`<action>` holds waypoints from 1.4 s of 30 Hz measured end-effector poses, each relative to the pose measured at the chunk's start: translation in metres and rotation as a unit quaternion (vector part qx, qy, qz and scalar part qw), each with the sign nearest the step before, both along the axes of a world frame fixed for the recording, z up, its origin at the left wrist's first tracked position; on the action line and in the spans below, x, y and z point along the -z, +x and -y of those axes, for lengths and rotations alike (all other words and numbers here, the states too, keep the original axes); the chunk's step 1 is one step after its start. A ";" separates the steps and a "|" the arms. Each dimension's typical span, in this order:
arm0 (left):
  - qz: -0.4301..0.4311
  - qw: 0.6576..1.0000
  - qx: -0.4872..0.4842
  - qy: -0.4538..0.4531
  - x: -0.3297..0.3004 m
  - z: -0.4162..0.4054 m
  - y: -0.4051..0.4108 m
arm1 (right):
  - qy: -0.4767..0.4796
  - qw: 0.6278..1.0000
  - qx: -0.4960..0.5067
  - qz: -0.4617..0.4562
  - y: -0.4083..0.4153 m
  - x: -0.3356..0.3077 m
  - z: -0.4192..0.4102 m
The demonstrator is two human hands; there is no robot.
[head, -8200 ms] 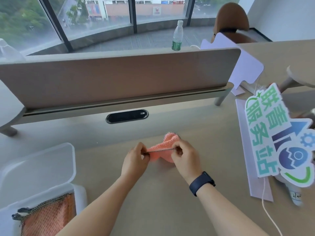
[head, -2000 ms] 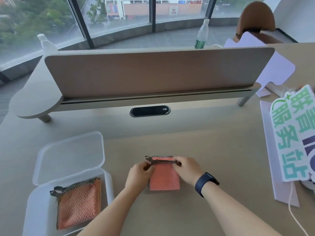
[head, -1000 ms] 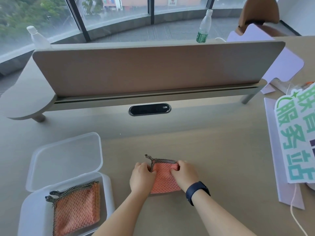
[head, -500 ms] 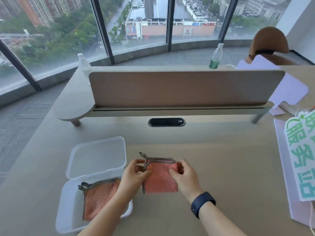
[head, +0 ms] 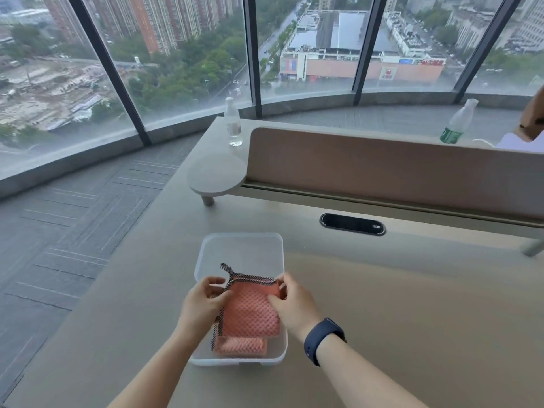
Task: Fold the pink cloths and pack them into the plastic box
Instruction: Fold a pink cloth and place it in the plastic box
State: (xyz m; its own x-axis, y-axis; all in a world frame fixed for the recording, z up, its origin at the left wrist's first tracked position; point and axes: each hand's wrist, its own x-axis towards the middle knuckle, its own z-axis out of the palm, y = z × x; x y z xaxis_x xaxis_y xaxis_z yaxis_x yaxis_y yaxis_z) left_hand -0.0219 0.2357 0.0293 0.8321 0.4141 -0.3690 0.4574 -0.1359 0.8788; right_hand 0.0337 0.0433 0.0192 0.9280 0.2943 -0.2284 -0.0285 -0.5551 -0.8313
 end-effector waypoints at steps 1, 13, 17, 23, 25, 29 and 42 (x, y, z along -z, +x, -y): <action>-0.010 1.000 -0.005 0.000 0.005 -0.006 -0.003 | -0.019 1.000 -0.012 0.001 -0.002 0.003 -0.007; -0.079 0.988 0.005 0.132 0.044 -0.019 -0.014 | -0.218 0.968 -0.115 0.038 -0.014 0.026 -0.042; -0.051 0.977 0.051 0.203 0.045 -0.021 -0.013 | -0.209 0.967 -0.107 0.101 -0.018 0.032 -0.038; -0.009 0.863 0.334 0.377 0.040 -0.041 -0.018 | -0.231 0.929 -0.212 0.195 -0.019 0.040 -0.026; -0.025 0.808 0.413 0.420 0.038 -0.047 -0.019 | -0.265 0.910 -0.243 0.209 -0.020 0.042 -0.024; -0.038 0.749 0.456 0.480 0.043 -0.049 -0.018 | -0.324 0.876 -0.264 0.240 -0.024 0.047 -0.026; 0.130 0.877 0.230 0.402 0.035 -0.075 -0.004 | -0.132 0.974 -0.012 0.184 0.020 0.026 -0.011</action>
State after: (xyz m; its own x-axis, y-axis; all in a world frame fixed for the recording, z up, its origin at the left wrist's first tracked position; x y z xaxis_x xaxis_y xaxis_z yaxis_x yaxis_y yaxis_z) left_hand -0.0257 0.3111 -0.0058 0.9918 0.0525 0.1163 -0.0101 -0.8765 0.4814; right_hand 0.0538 0.0544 -0.0068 0.9551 0.2924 0.0475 0.2593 -0.7473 -0.6118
